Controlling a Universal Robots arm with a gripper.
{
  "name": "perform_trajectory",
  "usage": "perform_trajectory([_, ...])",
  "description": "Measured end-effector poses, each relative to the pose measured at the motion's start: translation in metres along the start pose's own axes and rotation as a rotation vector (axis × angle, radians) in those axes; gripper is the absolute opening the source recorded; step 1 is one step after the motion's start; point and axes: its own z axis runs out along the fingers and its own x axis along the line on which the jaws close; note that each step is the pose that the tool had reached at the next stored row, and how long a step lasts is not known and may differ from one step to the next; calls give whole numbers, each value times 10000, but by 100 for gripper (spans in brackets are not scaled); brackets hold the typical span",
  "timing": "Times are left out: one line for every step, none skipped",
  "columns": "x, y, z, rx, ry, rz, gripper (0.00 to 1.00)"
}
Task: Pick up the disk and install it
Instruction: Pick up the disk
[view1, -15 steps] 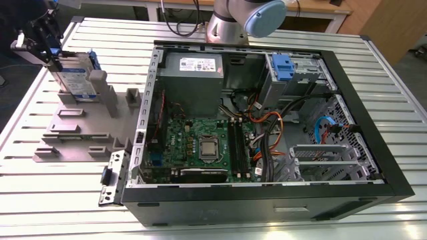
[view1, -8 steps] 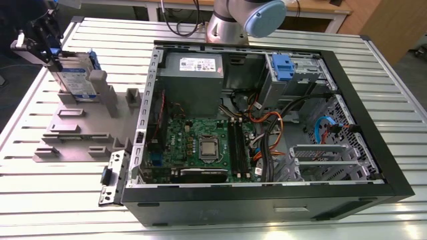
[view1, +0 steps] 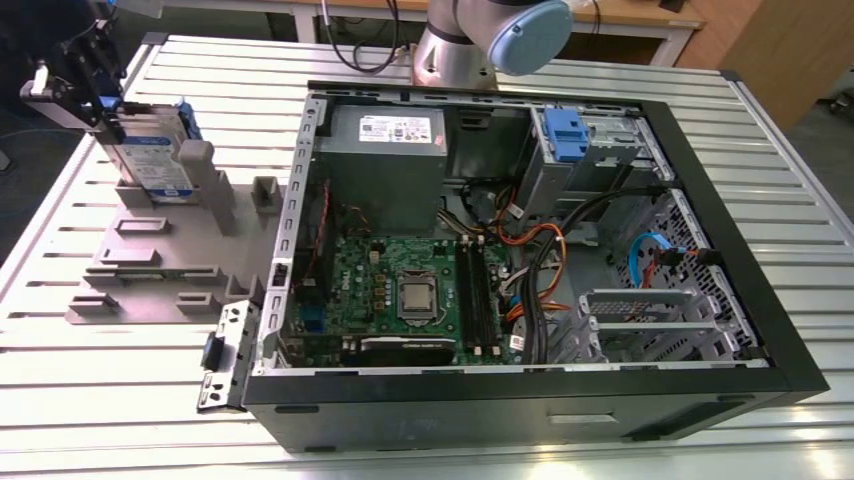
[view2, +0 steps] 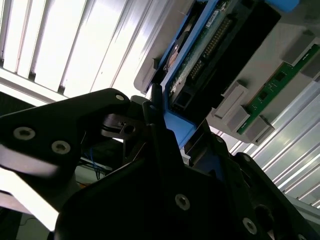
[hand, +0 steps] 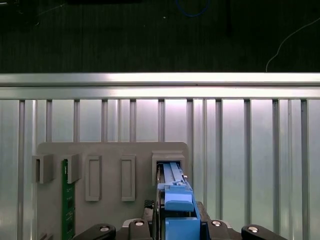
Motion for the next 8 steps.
perform_trajectory([0,2,0,0,-1,0,42])
perform_trajectory([0,4,0,0,-1,0,42])
perform_trajectory([0,7,0,0,-1,0,42])
perform_trajectory([0,9,0,0,-1,0,42])
perform_trajectory([0,11,0,0,-1,0,42])
perform_trajectory([0,16,-2,1,-1,0,42])
perform_trajectory([0,15,-7,0,0,0,42])
perform_trajectory([0,16,-7,0,0,0,42])
